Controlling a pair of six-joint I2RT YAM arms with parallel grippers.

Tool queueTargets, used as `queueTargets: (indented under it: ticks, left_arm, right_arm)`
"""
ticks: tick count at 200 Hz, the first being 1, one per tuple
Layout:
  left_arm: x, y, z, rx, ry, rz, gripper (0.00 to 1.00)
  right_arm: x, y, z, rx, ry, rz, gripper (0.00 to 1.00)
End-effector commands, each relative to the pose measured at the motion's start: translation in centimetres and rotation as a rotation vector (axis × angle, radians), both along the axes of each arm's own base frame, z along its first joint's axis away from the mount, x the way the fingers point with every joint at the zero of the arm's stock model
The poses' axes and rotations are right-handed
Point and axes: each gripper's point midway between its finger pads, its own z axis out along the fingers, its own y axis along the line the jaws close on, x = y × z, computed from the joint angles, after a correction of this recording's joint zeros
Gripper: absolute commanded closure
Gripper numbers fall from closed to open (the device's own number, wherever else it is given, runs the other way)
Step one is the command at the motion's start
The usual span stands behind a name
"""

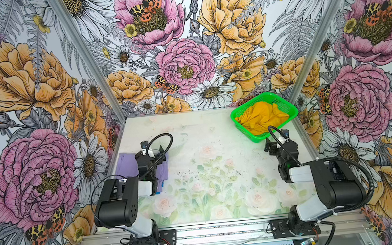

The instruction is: Fold and stack the t-shirts

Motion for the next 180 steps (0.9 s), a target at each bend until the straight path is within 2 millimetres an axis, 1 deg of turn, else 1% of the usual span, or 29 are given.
queueTargets:
  ticks: [1, 21, 36, 167, 180]
  left_arm:
    - [0.4, -0.1, 0.7, 0.007, -0.018, -0.021, 0.01]
    - [0.4, -0.1, 0.7, 0.006, -0.017, -0.021, 0.01]
    - [0.4, -0.2, 0.7, 0.006, -0.016, -0.022, 0.01]
    - [0.4, -0.1, 0.7, 0.008, -0.019, -0.018, 0.01]
    - [0.5, -0.4, 0.9, 0.017, -0.006, -0.018, 0.01]
  right_arm:
    - [0.6, 0.2, 1.0, -0.001, -0.027, 0.003, 0.0]
    - [1.0, 1.9, 0.7, -0.013, -0.004, 0.107, 0.0]
    - [0.9, 2.3, 0.7, -0.021, -0.006, 0.128, 0.01]
    - [1.0, 2.3, 0.7, -0.018, -0.007, 0.128, 0.01]
    - [1.0, 2.3, 0.7, -0.019, -0.006, 0.129, 0.01]
